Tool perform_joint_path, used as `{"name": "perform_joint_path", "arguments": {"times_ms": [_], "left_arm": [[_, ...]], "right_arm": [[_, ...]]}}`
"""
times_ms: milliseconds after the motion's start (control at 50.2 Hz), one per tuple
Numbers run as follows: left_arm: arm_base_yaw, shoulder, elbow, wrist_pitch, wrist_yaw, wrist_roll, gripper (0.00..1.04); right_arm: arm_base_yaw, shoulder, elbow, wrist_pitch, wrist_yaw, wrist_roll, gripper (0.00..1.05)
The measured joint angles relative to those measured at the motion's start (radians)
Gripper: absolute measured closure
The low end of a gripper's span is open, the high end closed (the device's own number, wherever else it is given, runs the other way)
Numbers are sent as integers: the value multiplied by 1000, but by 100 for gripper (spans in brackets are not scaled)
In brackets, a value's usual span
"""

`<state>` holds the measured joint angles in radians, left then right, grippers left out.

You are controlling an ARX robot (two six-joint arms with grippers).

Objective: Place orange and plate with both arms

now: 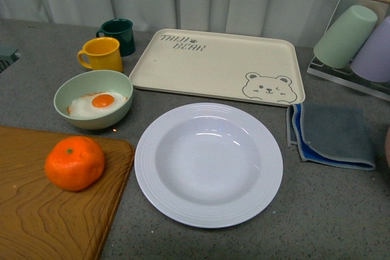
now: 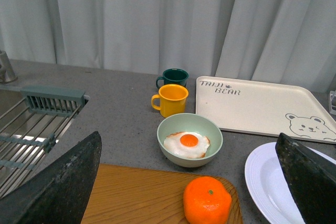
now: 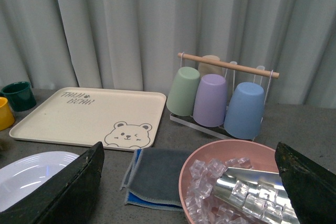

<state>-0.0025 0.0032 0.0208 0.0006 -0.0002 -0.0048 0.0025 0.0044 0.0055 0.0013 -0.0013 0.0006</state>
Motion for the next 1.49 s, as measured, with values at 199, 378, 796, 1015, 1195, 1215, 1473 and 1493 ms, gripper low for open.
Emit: {"name": "perform_joint_path", "arguments": {"times_ms": [199, 378, 796, 1015, 1195, 1215, 1473, 1493], "left_arm": [[0, 0, 0, 0, 0, 0, 7], [0, 0, 0, 0, 0, 0, 7], [0, 0, 0, 0, 0, 0, 7], [0, 0, 0, 0, 0, 0, 7], [0, 0, 0, 0, 0, 0, 7], [0, 0, 0, 0, 0, 0, 7], [0, 0, 0, 0, 0, 0, 7], [0, 0, 0, 0, 0, 0, 7]], "right_arm": [[0, 0, 0, 0, 0, 0, 9], [0, 0, 0, 0, 0, 0, 9], [0, 0, 0, 0, 0, 0, 9], [0, 0, 0, 0, 0, 0, 9], [0, 0, 0, 0, 0, 0, 9], [0, 0, 0, 0, 0, 0, 9], [0, 0, 0, 0, 0, 0, 9], [0, 0, 0, 0, 0, 0, 9]]}}
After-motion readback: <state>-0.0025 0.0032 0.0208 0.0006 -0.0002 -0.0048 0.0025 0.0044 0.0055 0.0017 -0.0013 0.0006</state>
